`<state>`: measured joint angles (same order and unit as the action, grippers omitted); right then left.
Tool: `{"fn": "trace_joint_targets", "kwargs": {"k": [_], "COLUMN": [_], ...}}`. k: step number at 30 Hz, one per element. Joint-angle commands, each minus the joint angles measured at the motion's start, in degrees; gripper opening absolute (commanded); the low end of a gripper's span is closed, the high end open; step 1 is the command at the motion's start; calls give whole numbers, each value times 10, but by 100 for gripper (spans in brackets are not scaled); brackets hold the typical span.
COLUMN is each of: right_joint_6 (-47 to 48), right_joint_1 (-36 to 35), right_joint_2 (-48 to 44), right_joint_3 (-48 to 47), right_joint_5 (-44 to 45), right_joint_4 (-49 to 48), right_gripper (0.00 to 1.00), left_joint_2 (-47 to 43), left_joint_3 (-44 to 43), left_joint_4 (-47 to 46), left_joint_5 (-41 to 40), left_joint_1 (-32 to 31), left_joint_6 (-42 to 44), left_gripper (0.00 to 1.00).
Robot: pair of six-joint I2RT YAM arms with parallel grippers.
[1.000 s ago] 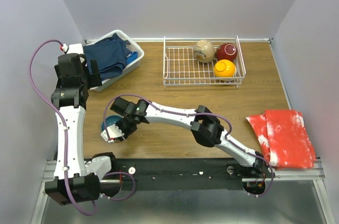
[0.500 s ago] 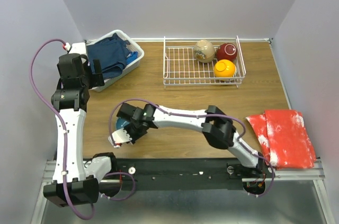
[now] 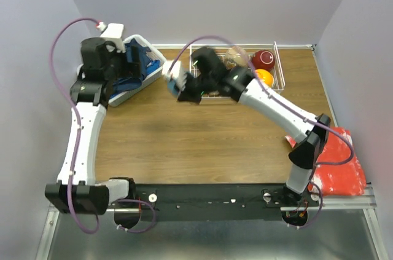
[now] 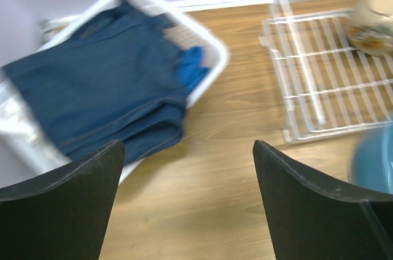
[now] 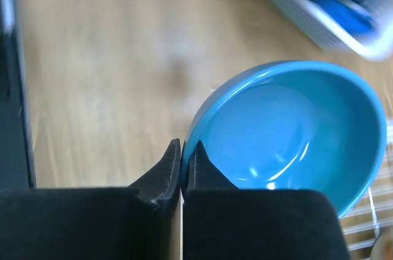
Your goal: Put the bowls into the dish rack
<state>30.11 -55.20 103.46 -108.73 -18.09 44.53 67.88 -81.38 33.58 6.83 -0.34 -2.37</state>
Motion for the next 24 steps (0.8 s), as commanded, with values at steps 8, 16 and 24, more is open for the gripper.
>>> {"fn": "trace_joint_targets", "kwargs": {"k": [8,16,24], "right_joint_6": [-468,-760,-871], "right_joint_1": [362,400,429], "right_joint_2": [89,124,187], "right_joint_3": [-6,169,182], "right_joint_5": [-382,-460,-437], "right_joint_4": [-242,-560,-665], "right_gripper": [1,1,1], "left_joint_2": [219,329,378], "left_joint_3": [-168,-257,-294], "left_joint_4": [-48,-27,-31], "left_joint_5": [69,76,72], "left_joint_1": [-161,-197,-201], "left_joint_6": [54,81,72], "left_gripper": [94,94,94]}}
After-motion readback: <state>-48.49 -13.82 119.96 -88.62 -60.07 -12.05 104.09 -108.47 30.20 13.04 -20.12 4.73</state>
